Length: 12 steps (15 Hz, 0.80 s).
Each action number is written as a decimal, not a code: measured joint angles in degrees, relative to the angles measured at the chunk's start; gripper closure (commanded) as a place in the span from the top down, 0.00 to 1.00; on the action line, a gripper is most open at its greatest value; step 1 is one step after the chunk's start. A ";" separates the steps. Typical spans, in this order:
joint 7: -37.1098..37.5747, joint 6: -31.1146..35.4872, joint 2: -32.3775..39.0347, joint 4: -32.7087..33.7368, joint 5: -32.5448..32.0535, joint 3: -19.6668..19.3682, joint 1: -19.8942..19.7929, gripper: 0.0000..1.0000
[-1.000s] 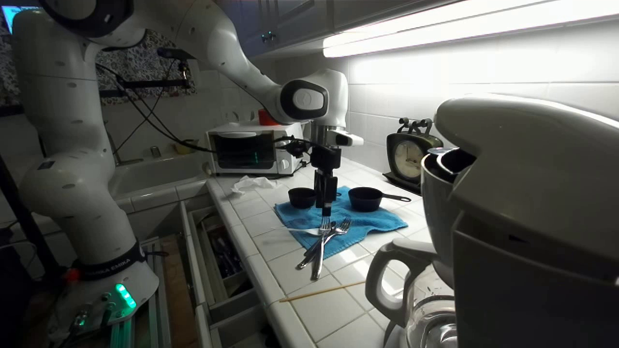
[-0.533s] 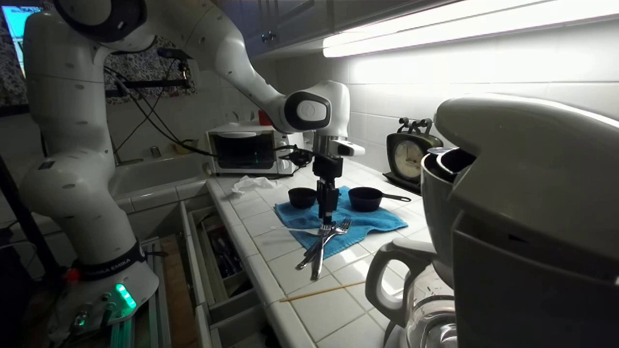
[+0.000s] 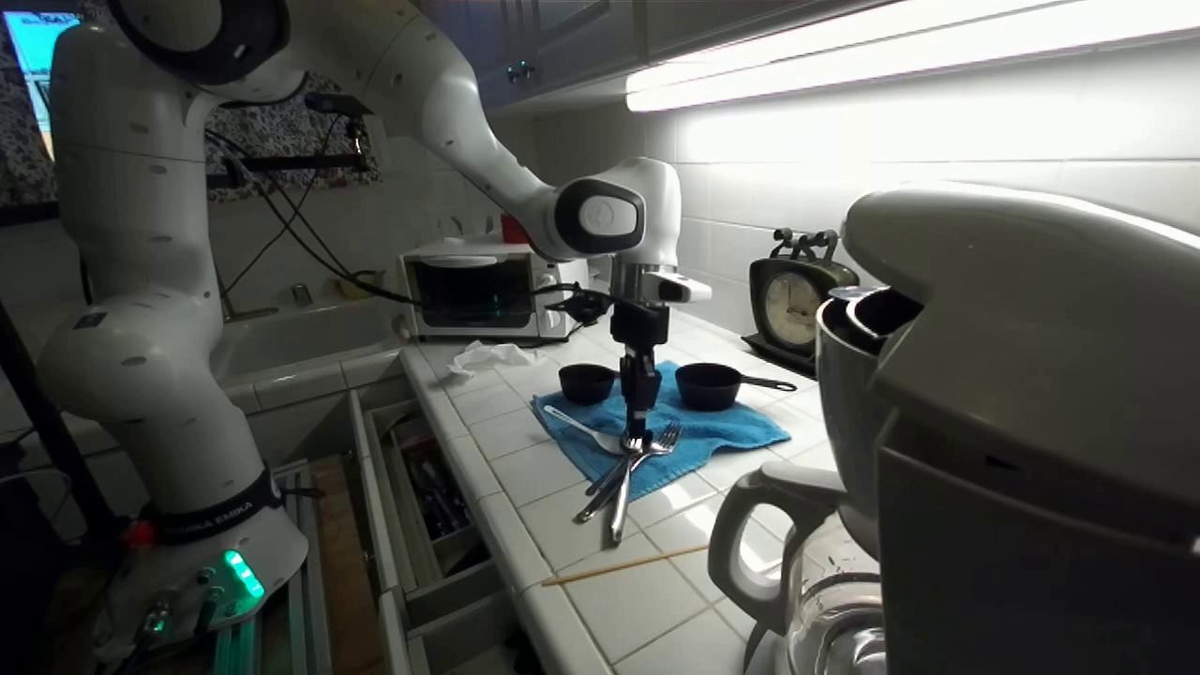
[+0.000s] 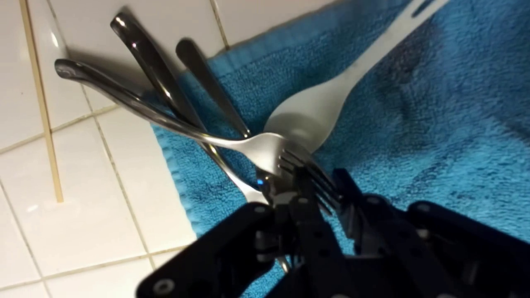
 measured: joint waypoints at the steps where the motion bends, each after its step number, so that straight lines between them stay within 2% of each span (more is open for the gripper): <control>1: 0.08 0.00 0.01 0.18 -0.32 0.00 0.00 0.05; 12: 0.79 -0.01 -1.06 1.24 -4.66 -0.95 0.00 0.04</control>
